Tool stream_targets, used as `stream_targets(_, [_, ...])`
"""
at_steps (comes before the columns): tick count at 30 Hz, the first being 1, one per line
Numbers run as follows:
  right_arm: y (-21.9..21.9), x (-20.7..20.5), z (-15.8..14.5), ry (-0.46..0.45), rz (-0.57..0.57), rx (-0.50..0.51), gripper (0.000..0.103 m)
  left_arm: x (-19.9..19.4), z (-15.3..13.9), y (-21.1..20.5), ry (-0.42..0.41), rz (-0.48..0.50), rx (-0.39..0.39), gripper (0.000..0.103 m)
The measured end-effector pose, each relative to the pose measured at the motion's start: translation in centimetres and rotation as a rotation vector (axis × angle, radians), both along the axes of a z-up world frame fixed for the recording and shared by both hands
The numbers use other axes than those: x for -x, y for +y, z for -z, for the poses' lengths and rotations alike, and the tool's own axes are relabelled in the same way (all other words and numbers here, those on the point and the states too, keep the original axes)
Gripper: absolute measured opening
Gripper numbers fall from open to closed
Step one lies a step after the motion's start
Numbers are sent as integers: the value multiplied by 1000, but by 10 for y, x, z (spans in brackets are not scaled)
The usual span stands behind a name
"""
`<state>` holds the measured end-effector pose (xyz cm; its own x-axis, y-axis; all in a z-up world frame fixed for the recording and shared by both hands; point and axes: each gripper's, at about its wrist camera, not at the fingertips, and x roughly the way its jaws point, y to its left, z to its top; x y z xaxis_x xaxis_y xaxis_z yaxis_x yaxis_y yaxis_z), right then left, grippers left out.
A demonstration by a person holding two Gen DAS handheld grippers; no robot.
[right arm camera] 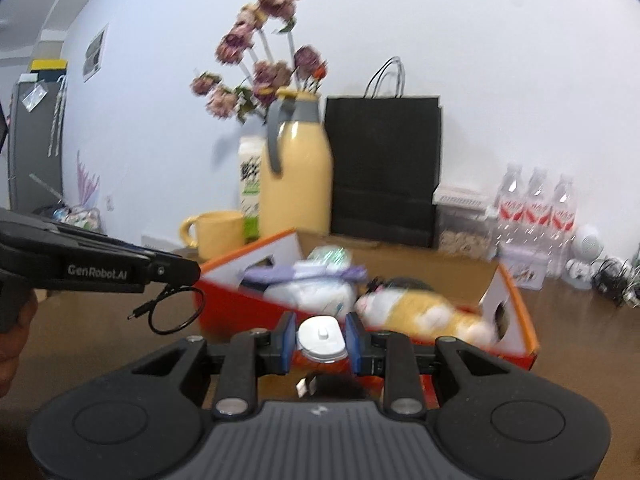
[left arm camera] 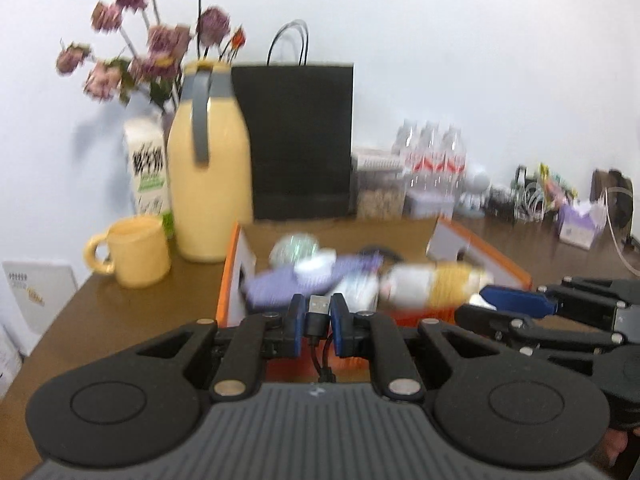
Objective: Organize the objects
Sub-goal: 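Carry the cable and white item into the box and open both grippers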
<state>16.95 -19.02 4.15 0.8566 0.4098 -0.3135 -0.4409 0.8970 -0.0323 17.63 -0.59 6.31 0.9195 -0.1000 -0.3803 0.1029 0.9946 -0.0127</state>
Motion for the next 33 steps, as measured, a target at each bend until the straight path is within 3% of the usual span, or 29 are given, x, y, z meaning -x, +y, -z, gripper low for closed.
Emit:
stream_targets(8, [-15,-45,-26,-60,79,-1,25,-55,-20,-26,-48,30,43,14])
stream_targets(17, [-25,-116,-23,-16,135,26,25,-130,-11,-49,5,54,120,14])
stream_targets(28, [-44,-171,2,87,189,28,25,-171,15,-66,51,43,52,16])
stream_targets(29, [-45,-173,4,96,187,29,26,-172,17,-65,51,39,45,19])
stream_targets(31, [-46,-173,7,111,187,30,27,-171,18,-64,54,41,36,38])
stream_targets(32, [-45,-173,7,114,189,31,29,-171,18,-64,53,34,32,65])
stream_targets(33, [-45,-173,8,117,189,33,35,-170,18,-64,45,26,28,83])
